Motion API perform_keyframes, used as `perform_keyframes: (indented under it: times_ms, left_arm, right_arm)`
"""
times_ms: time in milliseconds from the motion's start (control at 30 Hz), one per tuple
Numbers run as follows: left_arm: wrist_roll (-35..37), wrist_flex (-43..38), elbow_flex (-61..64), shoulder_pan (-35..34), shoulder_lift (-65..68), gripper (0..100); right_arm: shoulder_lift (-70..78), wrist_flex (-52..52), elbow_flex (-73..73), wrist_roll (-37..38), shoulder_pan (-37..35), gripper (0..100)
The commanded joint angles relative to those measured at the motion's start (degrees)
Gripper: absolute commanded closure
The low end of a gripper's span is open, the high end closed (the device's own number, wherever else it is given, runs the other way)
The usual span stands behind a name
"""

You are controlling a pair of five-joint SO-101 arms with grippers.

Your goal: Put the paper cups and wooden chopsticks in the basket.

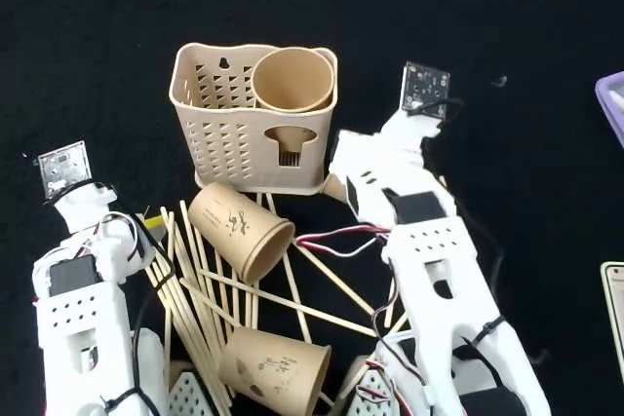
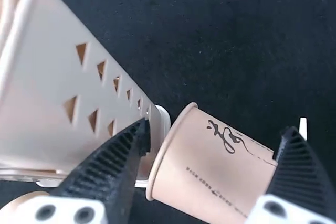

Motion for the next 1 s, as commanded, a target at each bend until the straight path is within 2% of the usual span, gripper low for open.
perform_keyframes:
  times_ms: [0, 633, 800, 967]
  left_arm:
    - [0.2, -0.6, -0.7, -0.4, -0.9, 71]
    - [0.2, -0.6, -0.7, -0.4, -0.9, 71]
    - [0.2, -0.6, -0.7, -0.4, -0.9, 71]
    - [0.2, -0.6, -0.7, -0.2, -0.9, 71]
  right_arm:
    - [0.1, -3.5, 0.8, -0.4, -0.9, 63.1]
    - [10.3, -5.3, -2.0, 0.4, 0.4, 63.1]
    - [10.3, 1.8, -3.8, 9.7, 5.0, 63.1]
    - [10.3, 15.7, -9.9, 16.7, 9.8, 64.1]
